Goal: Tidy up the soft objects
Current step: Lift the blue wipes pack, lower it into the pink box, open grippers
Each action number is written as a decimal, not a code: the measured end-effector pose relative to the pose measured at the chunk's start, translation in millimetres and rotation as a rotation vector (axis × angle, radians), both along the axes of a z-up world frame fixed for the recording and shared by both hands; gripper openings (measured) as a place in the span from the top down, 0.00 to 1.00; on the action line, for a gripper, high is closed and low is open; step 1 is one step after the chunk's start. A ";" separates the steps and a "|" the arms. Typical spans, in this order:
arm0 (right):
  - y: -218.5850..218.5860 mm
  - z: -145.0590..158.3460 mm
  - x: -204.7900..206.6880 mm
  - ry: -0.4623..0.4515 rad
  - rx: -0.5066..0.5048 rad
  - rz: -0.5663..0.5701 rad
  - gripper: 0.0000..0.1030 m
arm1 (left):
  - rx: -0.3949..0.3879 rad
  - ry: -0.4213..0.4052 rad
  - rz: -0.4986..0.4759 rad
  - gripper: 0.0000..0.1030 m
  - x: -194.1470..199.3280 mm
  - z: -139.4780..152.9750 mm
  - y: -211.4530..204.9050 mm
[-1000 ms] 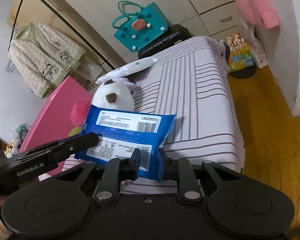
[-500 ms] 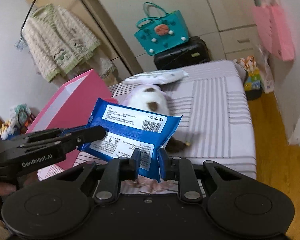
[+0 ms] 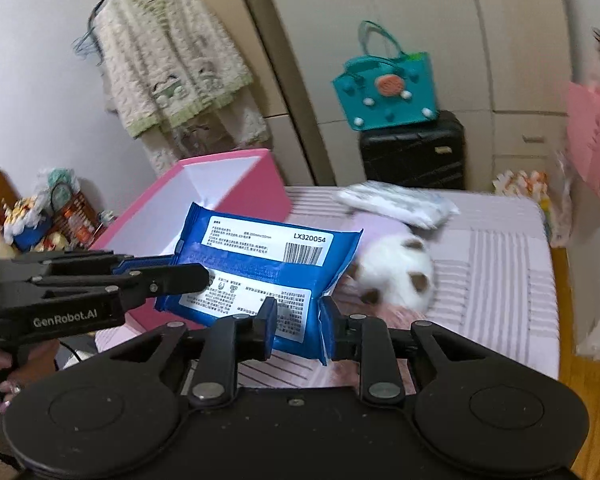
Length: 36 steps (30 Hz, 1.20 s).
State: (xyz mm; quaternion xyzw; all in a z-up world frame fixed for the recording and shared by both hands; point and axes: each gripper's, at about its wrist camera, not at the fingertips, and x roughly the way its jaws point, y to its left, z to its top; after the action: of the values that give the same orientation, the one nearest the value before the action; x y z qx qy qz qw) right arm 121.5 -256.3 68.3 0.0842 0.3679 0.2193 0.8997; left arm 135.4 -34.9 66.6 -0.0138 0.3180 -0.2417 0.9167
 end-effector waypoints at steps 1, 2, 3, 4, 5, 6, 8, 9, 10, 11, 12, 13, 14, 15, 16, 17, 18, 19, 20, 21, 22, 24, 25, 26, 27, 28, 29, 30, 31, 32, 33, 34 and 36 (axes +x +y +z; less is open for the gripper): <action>8.2 6.1 3.0 -0.013 -0.013 0.023 0.70 | 0.005 -0.006 0.005 0.79 0.9 5.1 6.2; 15.5 11.0 5.8 -0.025 -0.023 0.039 0.70 | 0.009 -0.015 0.011 0.79 2.3 10.9 12.9; 22.4 15.7 9.1 -0.034 -0.033 0.053 0.70 | 0.015 -0.023 0.018 0.79 3.7 16.0 19.2; 31.0 21.6 13.8 -0.048 -0.049 0.076 0.70 | 0.022 -0.029 0.027 0.79 5.6 21.3 25.3; 38.5 26.3 17.9 -0.059 -0.062 0.094 0.69 | 0.031 -0.037 0.035 0.78 8.3 26.7 31.4; 46.2 30.9 24.2 -0.067 -0.074 0.112 0.69 | 0.042 -0.046 0.043 0.78 11.3 31.7 36.5; 59.0 37.6 36.9 -0.080 -0.091 0.145 0.69 | 0.060 -0.051 0.064 0.78 20.5 39.2 48.6; 66.3 39.8 44.3 -0.088 -0.101 0.161 0.69 | 0.063 -0.043 0.077 0.78 26.8 41.9 54.7; 73.8 41.5 52.4 -0.095 -0.111 0.178 0.69 | 0.064 -0.035 0.094 0.78 34.5 44.3 62.3; 81.4 42.8 60.7 -0.103 -0.117 0.193 0.68 | 0.066 -0.033 0.105 0.78 41.6 45.7 68.0; 88.6 43.5 67.8 -0.113 -0.125 0.211 0.68 | 0.065 -0.030 0.125 0.77 49.6 46.7 74.6; 96.9 43.7 76.1 -0.122 -0.135 0.227 0.68 | 0.061 -0.028 0.150 0.77 57.1 46.6 82.1; 105.2 43.3 85.2 -0.126 -0.144 0.236 0.68 | 0.064 -0.031 0.166 0.77 64.6 46.5 88.6; 112.2 42.4 92.5 -0.129 -0.156 0.250 0.68 | 0.063 -0.029 0.181 0.77 72.4 46.2 95.3; 119.8 41.2 101.6 -0.129 -0.164 0.262 0.68 | 0.058 -0.022 0.200 0.77 80.2 45.6 101.8; 126.4 40.0 110.2 -0.123 -0.163 0.270 0.68 | 0.054 -0.010 0.219 0.77 89.4 44.7 108.7; 133.3 38.6 118.9 -0.116 -0.169 0.287 0.68 | 0.052 -0.001 0.232 0.77 97.1 43.2 114.6; 140.9 36.4 128.5 -0.107 -0.177 0.305 0.68 | 0.055 0.007 0.252 0.77 106.9 42.2 121.3; 148.0 33.4 137.8 -0.094 -0.184 0.322 0.68 | 0.057 0.012 0.269 0.77 114.3 41.2 126.6; 154.9 30.5 145.8 -0.080 -0.193 0.335 0.68 | 0.071 0.015 0.277 0.77 122.1 39.5 130.8; 161.2 26.7 153.3 -0.067 -0.200 0.350 0.68 | 0.092 0.016 0.292 0.77 132.3 37.0 134.1; 174.0 16.2 168.1 -0.037 -0.220 0.375 0.68 | 0.129 0.030 0.328 0.77 152.4 29.4 135.5; 180.1 10.0 176.0 -0.021 -0.234 0.372 0.68 | 0.152 0.041 0.332 0.77 161.1 24.6 132.1; 184.8 4.2 181.2 -0.012 -0.249 0.378 0.68 | 0.167 0.056 0.336 0.77 171.5 18.6 129.9; 188.6 -0.2 185.9 -0.007 -0.255 0.377 0.68 | 0.172 0.074 0.340 0.77 180.8 13.6 130.9; 191.3 -4.5 191.6 0.005 -0.258 0.368 0.68 | 0.174 0.104 0.340 0.77 191.2 7.3 133.1; 193.7 -8.3 196.2 0.014 -0.264 0.367 0.68 | 0.170 0.129 0.342 0.77 196.8 2.6 134.4; 194.0 -10.9 198.6 0.017 -0.269 0.367 0.68 | 0.172 0.150 0.341 0.77 202.9 -2.7 135.8; 195.3 -12.8 201.5 0.021 -0.274 0.368 0.68 | 0.182 0.164 0.337 0.77 209.6 -7.2 136.2; 198.1 -14.7 204.1 0.027 -0.284 0.377 0.68 | 0.187 0.173 0.337 0.77 211.1 -11.6 135.9; 202.3 -16.7 207.4 0.034 -0.294 0.388 0.68 | 0.196 0.179 0.333 0.77 211.9 -15.0 135.8; 203.9 -18.1 208.1 0.036 -0.296 0.397 0.69 | 0.209 0.182 0.327 0.77 214.8 -16.5 135.3; 205.6 -18.4 208.3 0.050 -0.267 0.435 0.71 | 0.200 0.206 0.289 0.80 217.6 -18.4 134.6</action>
State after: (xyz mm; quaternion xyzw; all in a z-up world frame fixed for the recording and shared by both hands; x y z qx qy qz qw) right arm 329.8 -50.7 49.9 -0.1111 0.4251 0.3550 0.8252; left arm 353.0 99.7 48.2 0.0073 0.4272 -0.0724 0.9012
